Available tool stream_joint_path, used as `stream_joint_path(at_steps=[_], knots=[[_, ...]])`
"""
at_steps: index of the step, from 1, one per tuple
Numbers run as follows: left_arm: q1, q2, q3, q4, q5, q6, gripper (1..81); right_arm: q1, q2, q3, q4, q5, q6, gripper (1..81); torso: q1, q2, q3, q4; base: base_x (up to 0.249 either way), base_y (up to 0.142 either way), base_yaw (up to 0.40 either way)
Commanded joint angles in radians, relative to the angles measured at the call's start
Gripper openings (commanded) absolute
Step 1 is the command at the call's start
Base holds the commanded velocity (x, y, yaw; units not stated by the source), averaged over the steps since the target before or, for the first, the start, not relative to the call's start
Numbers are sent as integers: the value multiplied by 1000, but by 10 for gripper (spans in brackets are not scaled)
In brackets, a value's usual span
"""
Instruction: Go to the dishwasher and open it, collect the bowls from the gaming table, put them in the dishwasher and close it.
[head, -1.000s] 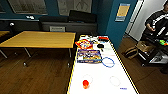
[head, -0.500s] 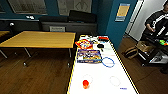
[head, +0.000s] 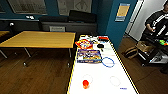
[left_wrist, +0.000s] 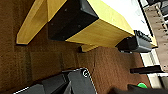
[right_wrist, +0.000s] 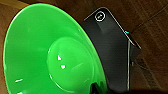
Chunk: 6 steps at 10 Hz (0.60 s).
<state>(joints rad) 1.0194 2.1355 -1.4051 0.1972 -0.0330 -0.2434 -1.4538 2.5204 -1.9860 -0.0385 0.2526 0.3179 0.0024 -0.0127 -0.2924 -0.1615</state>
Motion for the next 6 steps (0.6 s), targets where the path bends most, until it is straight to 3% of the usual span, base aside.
stream_joint_path(at_steps=[1,4,5,6], knots=[[-169,-52,113,-28,139,-25,811,29,-12,-17,-34,-73,-3,10,0,0,0,0,0,0,0],[-242,-57,123,-32,151,-31,811,31,11,-39,-34,-81,-3,10,0,0,0,0,0,0,0],[-276,-60,123,-30,171,-63,811,36,16,-40,-34,-90,-3,10,0,0,0,0,0,0,0],[-308,-63,123,-32,202,-71,811,38,22,-42,-34,-95,-3,10,0,0,0,0,0,0,0]])
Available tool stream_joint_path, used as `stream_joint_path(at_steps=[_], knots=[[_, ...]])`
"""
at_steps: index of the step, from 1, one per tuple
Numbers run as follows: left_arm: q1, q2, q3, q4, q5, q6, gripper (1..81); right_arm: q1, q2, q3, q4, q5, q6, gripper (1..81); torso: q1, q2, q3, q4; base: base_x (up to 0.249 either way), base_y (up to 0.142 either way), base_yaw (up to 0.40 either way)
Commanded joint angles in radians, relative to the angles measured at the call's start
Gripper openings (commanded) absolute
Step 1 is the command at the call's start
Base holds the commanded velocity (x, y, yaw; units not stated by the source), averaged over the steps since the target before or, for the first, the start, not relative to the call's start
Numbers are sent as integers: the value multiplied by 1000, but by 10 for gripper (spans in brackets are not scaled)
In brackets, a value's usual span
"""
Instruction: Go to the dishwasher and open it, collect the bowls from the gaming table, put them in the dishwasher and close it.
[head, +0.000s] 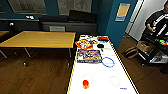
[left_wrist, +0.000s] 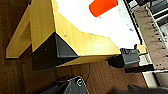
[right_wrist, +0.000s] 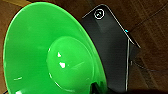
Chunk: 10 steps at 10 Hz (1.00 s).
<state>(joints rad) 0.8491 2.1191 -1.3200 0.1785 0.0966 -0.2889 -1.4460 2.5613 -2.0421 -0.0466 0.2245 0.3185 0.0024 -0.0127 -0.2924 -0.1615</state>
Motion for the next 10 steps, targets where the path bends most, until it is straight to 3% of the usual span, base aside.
stream_joint_path(at_steps=[1,2,4,6,7,10], knots=[[-193,-51,39,-13,112,-50,811,32,-16,8,-26,-68,-4,10,0,0,0,0,0,0,0],[-241,-60,45,-11,148,-73,811,32,-16,8,-24,-74,-4,10,0,0,0,0,0,0,0],[-304,-65,82,-14,198,-88,811,34,-11,-9,-24,-74,-3,10,0,0,0,0,0,0,0],[-368,-18,71,-8,250,-173,811,34,-2,-19,-24,-76,-3,10,0,0,0,0,0,0,0],[-405,-1,74,-5,282,-199,811,35,1,-19,-26,-83,-3,10,0,0,0,0,0,0,0],[-456,73,19,1,293,-236,811,40,7,-21,-24,-86,-3,10,1,0,0,0,0,0,0]])
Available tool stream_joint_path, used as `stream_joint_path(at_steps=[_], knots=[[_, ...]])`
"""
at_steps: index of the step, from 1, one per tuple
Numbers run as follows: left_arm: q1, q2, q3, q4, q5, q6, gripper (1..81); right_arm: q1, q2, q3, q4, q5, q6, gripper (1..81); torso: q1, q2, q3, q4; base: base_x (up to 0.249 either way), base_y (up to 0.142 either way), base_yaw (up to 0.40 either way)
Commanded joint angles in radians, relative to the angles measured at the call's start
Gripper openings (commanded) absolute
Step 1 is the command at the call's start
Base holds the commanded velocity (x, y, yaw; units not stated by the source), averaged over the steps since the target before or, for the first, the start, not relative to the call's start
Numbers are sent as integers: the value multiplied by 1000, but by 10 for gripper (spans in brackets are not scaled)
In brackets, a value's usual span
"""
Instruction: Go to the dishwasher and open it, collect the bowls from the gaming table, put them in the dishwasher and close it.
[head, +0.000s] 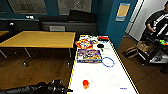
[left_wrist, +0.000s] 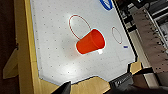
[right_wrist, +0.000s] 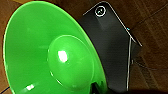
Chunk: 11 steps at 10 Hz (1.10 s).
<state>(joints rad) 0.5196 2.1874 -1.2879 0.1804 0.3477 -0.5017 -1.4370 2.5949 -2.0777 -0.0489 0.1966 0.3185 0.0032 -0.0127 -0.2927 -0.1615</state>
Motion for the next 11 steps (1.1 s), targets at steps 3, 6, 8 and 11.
stream_joint_path(at_steps=[3,6,8,11], knots=[[-141,74,-87,-2,44,-23,811,60,-28,15,-22,-75,-3,10,0,0,0,0,0,0,0],[-151,103,-90,1,63,-23,811,53,-49,-4,-15,-118,1,10,0,0,0,0,0,0,0],[-151,144,-113,2,70,-23,811,48,-138,31,-15,-111,7,10,0,1,0,0,0,0,0],[-175,223,-148,2,96,-23,811,68,-255,148,-17,-106,8,10,0,1,-1,0,0,0,0]])
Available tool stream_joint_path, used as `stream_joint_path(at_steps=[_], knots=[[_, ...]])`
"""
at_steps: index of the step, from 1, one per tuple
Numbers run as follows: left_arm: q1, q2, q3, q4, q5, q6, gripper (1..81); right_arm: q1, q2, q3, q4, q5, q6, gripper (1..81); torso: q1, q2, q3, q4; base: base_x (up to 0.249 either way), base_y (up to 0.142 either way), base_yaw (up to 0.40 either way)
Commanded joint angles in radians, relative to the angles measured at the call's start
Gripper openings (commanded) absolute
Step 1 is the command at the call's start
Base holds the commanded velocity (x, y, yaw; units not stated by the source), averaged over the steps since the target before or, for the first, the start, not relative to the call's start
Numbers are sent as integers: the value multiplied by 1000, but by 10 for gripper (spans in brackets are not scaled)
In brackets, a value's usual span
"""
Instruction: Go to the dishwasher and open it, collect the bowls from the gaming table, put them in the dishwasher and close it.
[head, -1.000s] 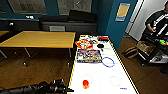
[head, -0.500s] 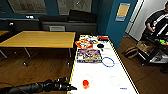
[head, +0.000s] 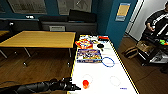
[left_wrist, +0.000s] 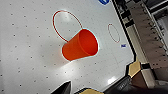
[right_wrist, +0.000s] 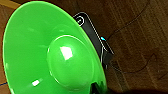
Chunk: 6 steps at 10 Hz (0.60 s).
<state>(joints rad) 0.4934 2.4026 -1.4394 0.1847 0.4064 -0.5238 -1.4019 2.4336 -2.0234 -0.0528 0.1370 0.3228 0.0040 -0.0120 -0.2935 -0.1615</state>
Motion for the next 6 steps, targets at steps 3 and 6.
stream_joint_path(at_steps=[3,6], knots=[[-193,110,-61,-4,68,-39,811,43,-109,115,-10,-48,4,10,0,0,0,0,0,0,0],[-241,156,-142,-5,65,-96,811,48,-97,112,-13,-51,2,10,0,0,0,0,0,0,0]])
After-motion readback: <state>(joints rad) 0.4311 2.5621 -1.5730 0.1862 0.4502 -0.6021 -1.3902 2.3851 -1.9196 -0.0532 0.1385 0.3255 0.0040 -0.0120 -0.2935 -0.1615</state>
